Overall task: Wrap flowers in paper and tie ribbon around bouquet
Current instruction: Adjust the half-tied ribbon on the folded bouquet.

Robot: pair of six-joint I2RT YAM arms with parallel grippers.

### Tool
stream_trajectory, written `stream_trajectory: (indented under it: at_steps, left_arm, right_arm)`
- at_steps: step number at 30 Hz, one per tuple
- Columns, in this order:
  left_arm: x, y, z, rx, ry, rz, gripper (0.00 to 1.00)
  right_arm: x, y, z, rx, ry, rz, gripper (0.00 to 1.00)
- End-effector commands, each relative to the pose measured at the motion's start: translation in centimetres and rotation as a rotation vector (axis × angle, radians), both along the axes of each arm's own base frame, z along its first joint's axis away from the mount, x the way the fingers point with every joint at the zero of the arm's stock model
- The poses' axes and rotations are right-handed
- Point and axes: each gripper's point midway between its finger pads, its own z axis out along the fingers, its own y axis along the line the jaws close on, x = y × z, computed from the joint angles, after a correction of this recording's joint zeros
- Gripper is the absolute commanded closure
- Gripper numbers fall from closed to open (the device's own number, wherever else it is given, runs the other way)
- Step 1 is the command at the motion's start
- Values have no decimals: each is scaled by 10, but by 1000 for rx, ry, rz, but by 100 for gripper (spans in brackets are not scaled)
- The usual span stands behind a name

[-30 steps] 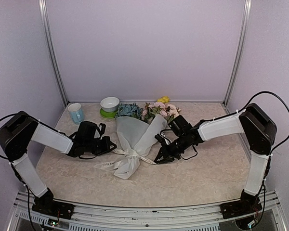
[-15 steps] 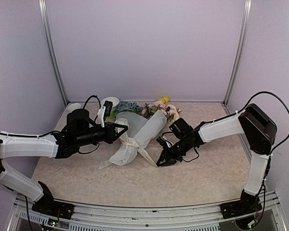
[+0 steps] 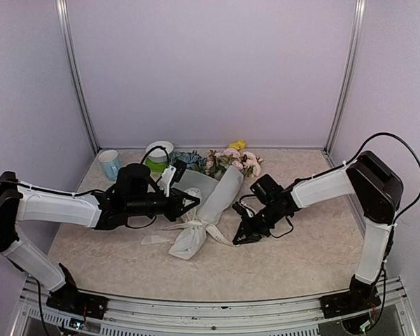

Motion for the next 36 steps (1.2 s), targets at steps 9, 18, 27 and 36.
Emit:
stream_trajectory:
  at_steps: [9, 18, 27, 36]
  left_arm:
    - [21, 8, -4, 11, -58, 58, 100]
    - [-16, -13, 59, -91, -196, -80, 100]
    - [-19, -34, 18, -47, -126, -136, 100]
    - [-6, -34, 8, -50, -103, -65, 100]
  right_arm:
    - [-19, -50, -31, -176, 30, -9, 100]
    - [-22, -60, -38, -210, 16, 8, 100]
    - [2, -31, 13, -65, -115, 42, 66]
    - [31, -9, 118, 113, -462, 60, 26]
